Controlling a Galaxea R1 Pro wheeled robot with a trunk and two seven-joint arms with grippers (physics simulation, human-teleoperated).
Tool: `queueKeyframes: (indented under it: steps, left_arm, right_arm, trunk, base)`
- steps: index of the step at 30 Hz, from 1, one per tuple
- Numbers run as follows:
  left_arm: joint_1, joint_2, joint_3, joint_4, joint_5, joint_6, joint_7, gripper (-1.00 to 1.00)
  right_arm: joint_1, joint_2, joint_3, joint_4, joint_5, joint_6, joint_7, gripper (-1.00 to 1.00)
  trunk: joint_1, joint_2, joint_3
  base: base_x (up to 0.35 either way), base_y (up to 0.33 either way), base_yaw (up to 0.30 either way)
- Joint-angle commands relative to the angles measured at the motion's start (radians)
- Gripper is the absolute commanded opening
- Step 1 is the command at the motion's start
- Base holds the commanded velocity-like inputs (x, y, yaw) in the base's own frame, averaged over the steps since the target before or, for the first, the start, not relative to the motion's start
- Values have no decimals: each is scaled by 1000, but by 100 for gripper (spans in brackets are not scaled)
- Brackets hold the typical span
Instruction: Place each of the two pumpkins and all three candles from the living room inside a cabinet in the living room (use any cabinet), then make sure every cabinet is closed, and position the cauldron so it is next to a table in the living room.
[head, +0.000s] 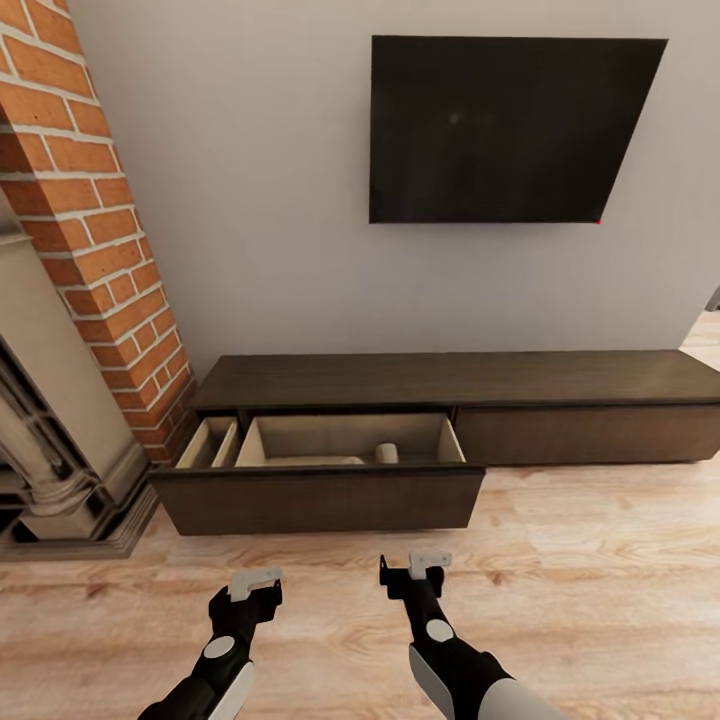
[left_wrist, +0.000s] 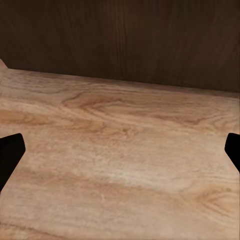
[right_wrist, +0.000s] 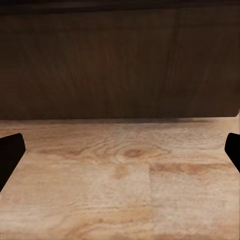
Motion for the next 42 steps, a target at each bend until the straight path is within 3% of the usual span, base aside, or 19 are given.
queueKeyframes:
  steps: [1,11,16,21,26,32,42]
  left_arm:
    - [0,0,0,0,0,0,0,100]
    - [0,0,0,0,-1,1,0,100]
    - [0,-1,0,0,-1,0,1,100]
    - [0,-1,0,-2,0,0,2,100]
    - [0,-1,0,-3,-1,1,2,100]
    - [0,-1,0,-4,-1,1,1,100]
    - [0,1,0,-3,-1,1,2,100]
  right_arm:
    - [0,0,1,0,2,0,2,100]
    - [0,0,4,3,3,5,18,100]
    - [-1,0,-3,3,-6,78,18,100]
    - [-1,0,-14,3,-8,105,17,100]
    - [-2,0,-53,3,-8,105,18,100]
    - [-2,0,-62,3,-7,101,18,100]
    - [-1,0,-67,0,-7,104,46,100]
  trunk:
    - [0,0,0]
    - [0,0,0]
    - [0,0,0]
    - [19,-35,-16]
    - [38,-70,-31]
    - [61,-112,-50]
    - [61,-112,-50]
  base:
    - [18,9,-3]
    - [209,2,0]
    - [55,0,0]
    - [7,0,0]
    - [1,0,0]
    - [0,0,0]
    - [17,2,0]
